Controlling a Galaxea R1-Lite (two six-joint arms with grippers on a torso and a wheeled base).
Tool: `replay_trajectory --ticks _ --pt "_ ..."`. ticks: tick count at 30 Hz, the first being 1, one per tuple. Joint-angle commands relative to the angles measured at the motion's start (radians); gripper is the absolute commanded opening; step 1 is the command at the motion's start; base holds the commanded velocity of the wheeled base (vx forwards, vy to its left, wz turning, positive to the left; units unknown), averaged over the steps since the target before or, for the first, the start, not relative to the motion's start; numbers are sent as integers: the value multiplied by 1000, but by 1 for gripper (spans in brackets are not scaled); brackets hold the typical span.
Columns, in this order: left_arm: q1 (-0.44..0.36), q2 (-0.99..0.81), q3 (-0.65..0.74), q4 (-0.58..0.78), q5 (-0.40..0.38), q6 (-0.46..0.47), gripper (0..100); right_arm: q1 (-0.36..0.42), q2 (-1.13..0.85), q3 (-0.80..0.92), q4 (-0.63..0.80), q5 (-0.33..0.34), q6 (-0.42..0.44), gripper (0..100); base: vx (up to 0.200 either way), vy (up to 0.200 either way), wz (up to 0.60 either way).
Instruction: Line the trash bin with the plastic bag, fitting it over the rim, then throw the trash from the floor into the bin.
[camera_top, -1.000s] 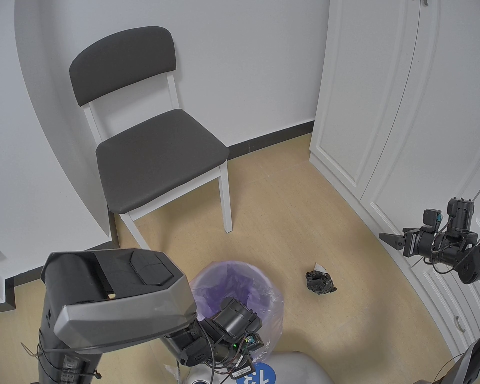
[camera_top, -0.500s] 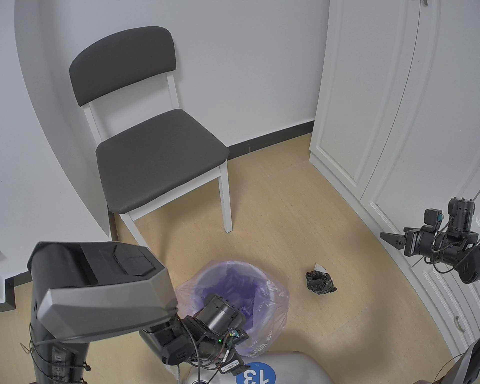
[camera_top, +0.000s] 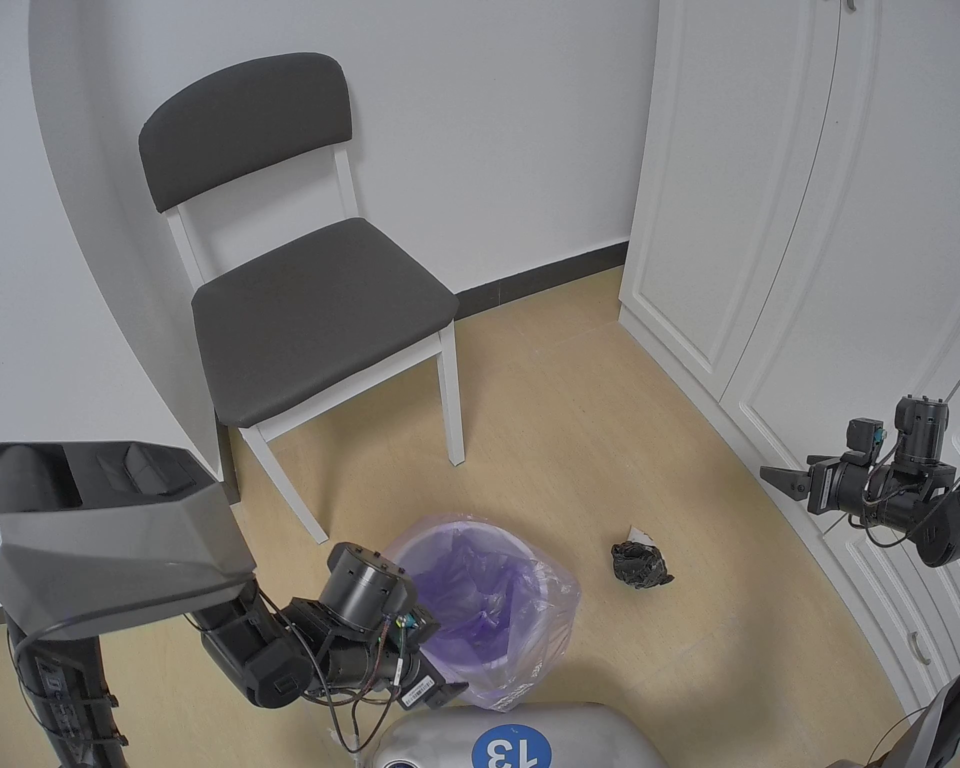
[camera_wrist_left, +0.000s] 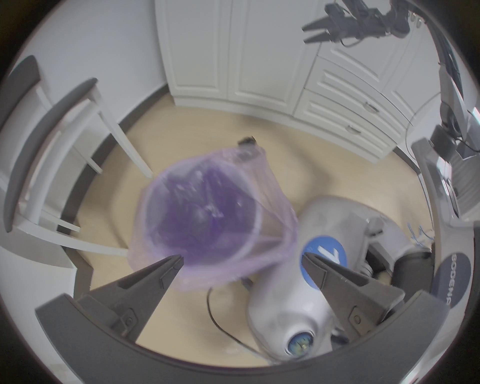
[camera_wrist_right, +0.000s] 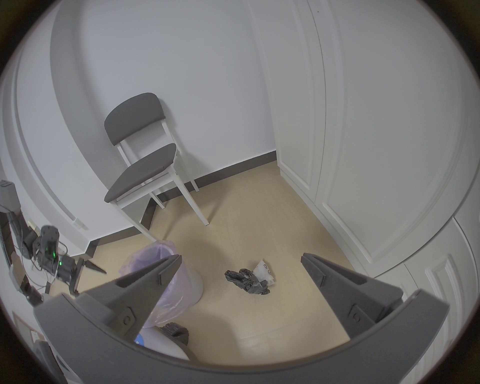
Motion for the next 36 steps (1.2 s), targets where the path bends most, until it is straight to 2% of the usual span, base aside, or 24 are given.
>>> replay_trajectory --ticks 1,5,8,11,13,15,16,17,18,20,28,36 --pt "71 41 -15 -83 32 7 100 8 17 17 0 0 -34 100 0 0 0" --pt "108 101 -50 -119 55 14 100 8 17 103 -11 -7 -80 100 0 0 0" --pt "129 160 -79 -114 76 19 100 22 14 178 -12 -34 -79 100 0 0 0" --pt "149 220 -97 -120 134 74 100 48 19 210 -12 -103 -77 100 0 0 0" --pt "174 237 -101 -119 140 119 100 68 8 218 -12 -142 -83 100 0 0 0" --pt "178 239 -104 -120 140 129 100 74 5 219 -12 -153 -85 100 0 0 0" --pt "215 254 -124 -116 140 169 100 123 -1 221 -5 -213 -85 100 0 0 0" --pt "215 254 -124 -116 140 169 100 123 -1 221 -5 -213 -85 100 0 0 0" --pt "246 269 -143 -116 140 185 100 160 -4 221 -8 -250 -85 100 0 0 0" --pt "278 280 -156 -117 137 192 100 194 -4 221 -6 -273 -79 100 0 0 0" --pt "358 286 -143 -123 71 183 100 263 4 203 -6 -281 -77 100 0 0 0" --pt "373 265 -142 -171 2 128 100 291 -6 219 -11 -276 -74 100 0 0 0"
